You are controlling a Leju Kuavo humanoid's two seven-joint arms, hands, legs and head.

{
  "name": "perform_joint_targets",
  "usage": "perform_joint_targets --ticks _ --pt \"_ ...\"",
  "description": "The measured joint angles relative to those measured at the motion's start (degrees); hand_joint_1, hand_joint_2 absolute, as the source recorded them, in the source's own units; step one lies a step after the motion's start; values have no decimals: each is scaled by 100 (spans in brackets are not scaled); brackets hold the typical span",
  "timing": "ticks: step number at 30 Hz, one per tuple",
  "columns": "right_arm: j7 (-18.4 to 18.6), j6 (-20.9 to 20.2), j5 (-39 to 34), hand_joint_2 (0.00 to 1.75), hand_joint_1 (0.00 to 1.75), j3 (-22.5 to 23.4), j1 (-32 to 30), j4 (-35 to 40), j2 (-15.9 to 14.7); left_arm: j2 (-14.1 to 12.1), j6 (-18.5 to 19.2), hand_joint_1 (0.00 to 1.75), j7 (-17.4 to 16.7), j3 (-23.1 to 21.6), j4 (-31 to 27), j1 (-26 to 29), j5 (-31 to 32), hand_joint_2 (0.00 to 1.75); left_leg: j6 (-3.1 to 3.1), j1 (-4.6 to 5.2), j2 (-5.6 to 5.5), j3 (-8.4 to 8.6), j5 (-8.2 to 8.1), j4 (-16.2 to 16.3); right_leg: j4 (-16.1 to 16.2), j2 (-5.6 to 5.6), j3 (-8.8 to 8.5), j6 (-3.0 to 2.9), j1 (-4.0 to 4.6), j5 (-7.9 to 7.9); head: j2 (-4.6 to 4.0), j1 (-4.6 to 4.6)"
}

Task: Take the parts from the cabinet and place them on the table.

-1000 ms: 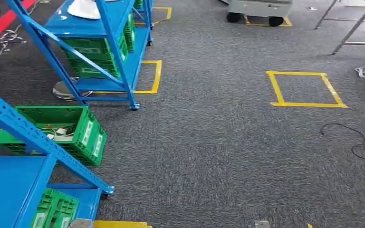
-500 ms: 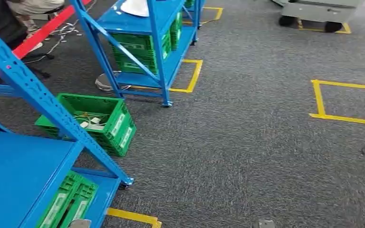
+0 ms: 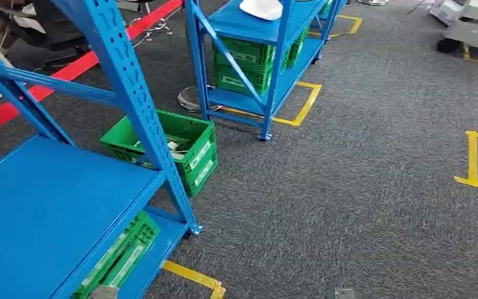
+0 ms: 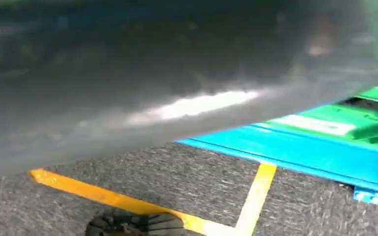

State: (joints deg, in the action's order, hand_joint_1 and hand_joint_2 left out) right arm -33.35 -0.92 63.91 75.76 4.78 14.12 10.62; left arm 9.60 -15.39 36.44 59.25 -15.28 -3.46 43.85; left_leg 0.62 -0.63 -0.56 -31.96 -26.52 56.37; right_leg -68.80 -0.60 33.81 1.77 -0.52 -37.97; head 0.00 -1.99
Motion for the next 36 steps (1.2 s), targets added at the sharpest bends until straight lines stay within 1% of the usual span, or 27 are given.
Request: perform_joint_targets --ticks 1,2,3,5,6,7,10,11,12,13,14,16,17,18,20,21,22,23,26,27,28,29,31,32,33,34,36 --pt "0 0 0 0 0 2 -12 0 0 0 0 0 0 0 2 0 0 0 3 12 -80 0 -1 2 -419 34 222 -10 1 -129 0 -11" --pt "2 0 0 0 0 2 -24 0 -2 0 0 0 0 2 2 6 0 0 4 24 -178 5 -2 4 -621 52 366 -24 3 -114 0 -11" --pt "2 0 0 0 0 4 -29 0 -2 -2 0 0 0 2 2 12 0 0 4 32 -254 11 -2 6 -516 57 362 -51 4 41 0 -13" --pt "2 0 0 0 0 2 -19 0 -2 0 0 0 0 2 2 11 0 0 3 39 -435 28 -2 8 315 151 47 -119 7 606 0 -11" --pt "2 0 -2 0 0 4 -17 0 -2 7 2 0 0 2 2 6 0 0 1 35 -526 37 -2 8 864 343 -184 -157 9 891 0 -13" --pt "2 0 -2 0 0 2 -22 0 -13 20 13 0 0 2 2 2 0 0 -16 50 -588 22 -3 15 1074 642 -285 -186 8 880 0 -4" --pt "-26 13 -11 0 0 2 -4 0 -13 22 173 0 -11 9 2 22 0 0 -130 -2 -788 -59 47 19 1169 511 -368 -165 18 853 0 -15" --pt "-46 13 -18 0 0 2 -3 0 -17 15 276 0 -20 26 2 42 -11 0 -180 3 -873 -68 65 7 1206 429 -380 -197 17 880 0 -4" --pt "-59 9 -22 0 0 2 2 0 -20 -5 359 0 -33 50 2 43 -37 0 -188 -1 -752 -78 3 50 1280 332 -410 -231 -28 919 0 -9" --pt "-80 7 -31 0 0 4 3 0 -24 -7 437 0 -46 81 2 45 -70 0 -214 42 -350 -146 -145 214 1311 260 -436 -250 -11 929 0 26" --pt "-96 -4 -31 0 0 4 -1 0 -31 -13 490 0 -55 114 2 29 -88 0 -246 40 -142 -316 -365 565 1311 162 -440 -277 0 925 0 59" --pt "-105 -9 -33 0 0 4 -17 0 -59 -26 546 0 -83 146 2 11 -103 0 -290 16 -9 -757 -767 1489 1307 -60 -437 -301 21 907 0 57" --pt "-105 -9 -33 0 0 4 -15 0 -68 -31 553 0 -105 153 2 22 -103 0 -310 4 7 -884 -824 1758 1304 -159 -433 -302 27 899 0 55" --pt "-107 -20 -31 0 0 4 -10 0 -68 -35 553 0 -118 170 2 40 -103 0 -325 -6 17 -856 -727 1725 1302 -242 -436 -302 28 893 0 59" --pt "-114 -30 -33 0 0 2 8 0 -68 -53 542 0 -120 199 2 54 -103 0 -331 -13 92 -476 -286 1020 1286 -387 -448 -283 27 872 0 61" --pt "-120 -35 -31 0 0 0 14 0 -68 -68 531 0 -118 229 2 49 -101 0 -318 -12 226 -166 -53 478 1279 -455 -470 -259 27 854 0 59" --pt "-127 -35 -31 0 0 -2 17 0 -68 -68 525 0 -118 251 2 40 -101 0 -291 15 605 48 -28 95 1268 -509 -495 -222 57 831 0 63" --pt "-136 -35 -31 0 0 -2 16 0 -68 -70 518 0 -118 267 2 15 -101 0 -194 47 585 56 -31 36 1236 -575 -484 -182 99 793 0 59" --pt "-142 -35 -31 0 0 -9 44 0 -70 -83 509 0 -118 295 2 42 -101 0 -86 83 382 11 -23 34 1267 -764 -546 -129 84 787 0 44" --pt "-144 -37 -31 0 0 -15 49 0 -70 -90 503 0 -118 313 2 47 -101 0 -22 40 312 35 43 -14 1228 -770 -533 -99 78 753 0 55" --pt "-146 -37 -22 0 0 -17 54 0 -70 -90 472 0 -118 324 2 52 -101 0 13 28 255 20 66 -12 1108 -400 -476 -70 50 589 0 6" --pt "-142 -39 -11 0 0 -17 48 0 -70 -92 411 0 -120 326 2 44 -92 0 43 25 182 -4 86 -7 735 -138 -344 -57 24 312 0 -7" --pt "-111 -42 2 0 0 -20 30 -2 -70 -92 358 0 -120 326 2 33 -50 0 69 34 25 -57 115 -2 -206 24 59 -33 14 -148 0 -15" --pt "-103 -39 2 0 0 -20 22 -2 -70 -94 345 0 -120 328 2 36 -42 0 67 41 -61 -79 132 3 -529 43 208 -32 17 -247 0 -18" --pt "-94 -37 2 0 0 -20 15 -2 -70 -96 330 0 -120 328 2 48 -29 0 58 45 -149 -93 150 5 -550 49 218 -41 16 -180 0 -13" --pt "-94 -35 2 0 0 -20 13 -2 -70 -96 315 0 -120 330 2 58 -11 0 43 47 -231 -105 165 9 -317 56 107 -62 17 9 0 -15" --pt "-94 -35 4 0 0 -20 22 0 -70 -92 299 0 -120 332 2 56 0 0 7 45 -402 -116 202 10 746 212 -424 -115 15 575 0 -13"
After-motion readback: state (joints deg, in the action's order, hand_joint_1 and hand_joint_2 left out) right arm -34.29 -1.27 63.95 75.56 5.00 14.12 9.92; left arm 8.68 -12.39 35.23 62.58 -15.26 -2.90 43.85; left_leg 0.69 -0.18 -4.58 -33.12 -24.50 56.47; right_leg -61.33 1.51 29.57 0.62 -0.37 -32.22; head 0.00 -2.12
